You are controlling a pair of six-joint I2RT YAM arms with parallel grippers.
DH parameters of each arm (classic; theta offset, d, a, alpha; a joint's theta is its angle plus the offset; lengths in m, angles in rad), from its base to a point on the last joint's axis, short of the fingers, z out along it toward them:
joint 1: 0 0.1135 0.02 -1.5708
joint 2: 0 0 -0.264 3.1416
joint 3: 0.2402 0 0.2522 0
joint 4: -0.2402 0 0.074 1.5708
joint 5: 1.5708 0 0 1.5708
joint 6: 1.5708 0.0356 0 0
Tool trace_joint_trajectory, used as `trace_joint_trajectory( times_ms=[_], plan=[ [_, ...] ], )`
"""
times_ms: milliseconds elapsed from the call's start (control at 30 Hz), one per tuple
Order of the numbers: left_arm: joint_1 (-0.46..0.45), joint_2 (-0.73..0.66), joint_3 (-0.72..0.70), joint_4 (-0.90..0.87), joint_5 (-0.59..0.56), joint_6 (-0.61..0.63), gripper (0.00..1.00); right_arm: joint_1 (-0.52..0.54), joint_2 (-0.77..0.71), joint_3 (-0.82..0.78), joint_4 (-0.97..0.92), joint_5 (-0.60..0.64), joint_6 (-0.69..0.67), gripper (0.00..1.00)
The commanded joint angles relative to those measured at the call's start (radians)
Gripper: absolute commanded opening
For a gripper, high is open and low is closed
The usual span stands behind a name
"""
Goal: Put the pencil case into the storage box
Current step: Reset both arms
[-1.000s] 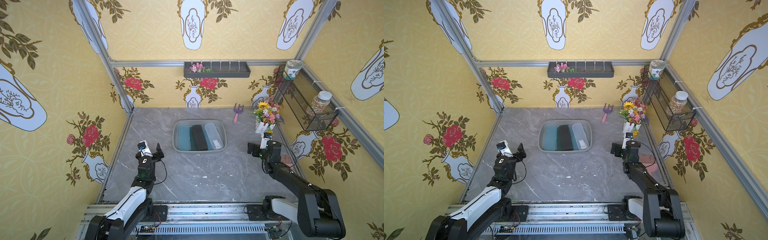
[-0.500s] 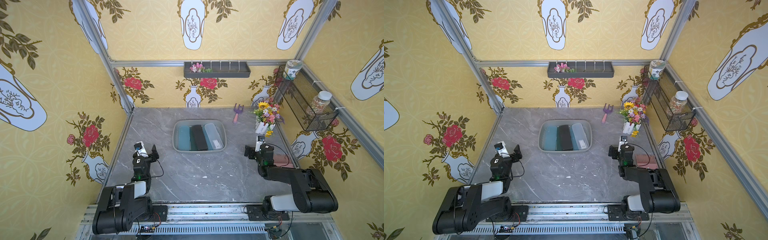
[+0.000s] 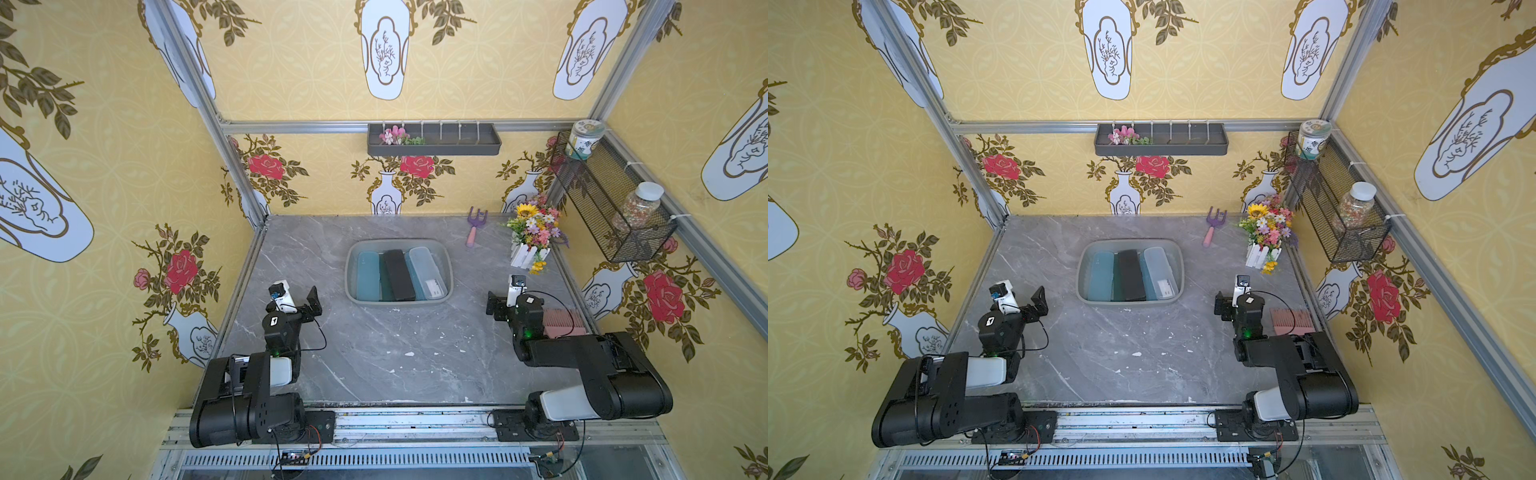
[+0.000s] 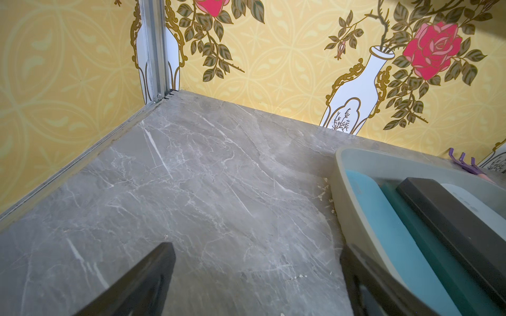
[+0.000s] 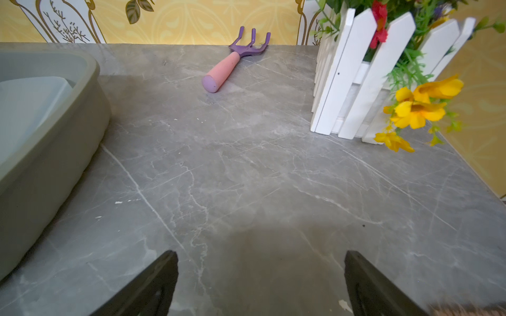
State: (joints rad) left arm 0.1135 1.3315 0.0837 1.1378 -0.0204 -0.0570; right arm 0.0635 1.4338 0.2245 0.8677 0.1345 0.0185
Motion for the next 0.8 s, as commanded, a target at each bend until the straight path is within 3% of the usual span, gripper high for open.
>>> trace_joint_trajectory(
  times_ms=[0, 767],
  plan=[
    [0.000, 0.001, 0.002, 0.034, 0.000, -0.001, 1.00, -0.001, 0.002, -0.002, 0.067, 0.013, -0.012, 0.97],
    [0.000, 0.001, 0.002, 0.034, 0.000, -0.001, 1.00, -0.018, 0.002, 0.009, 0.043, -0.018, -0.010, 0.97]
  ],
)
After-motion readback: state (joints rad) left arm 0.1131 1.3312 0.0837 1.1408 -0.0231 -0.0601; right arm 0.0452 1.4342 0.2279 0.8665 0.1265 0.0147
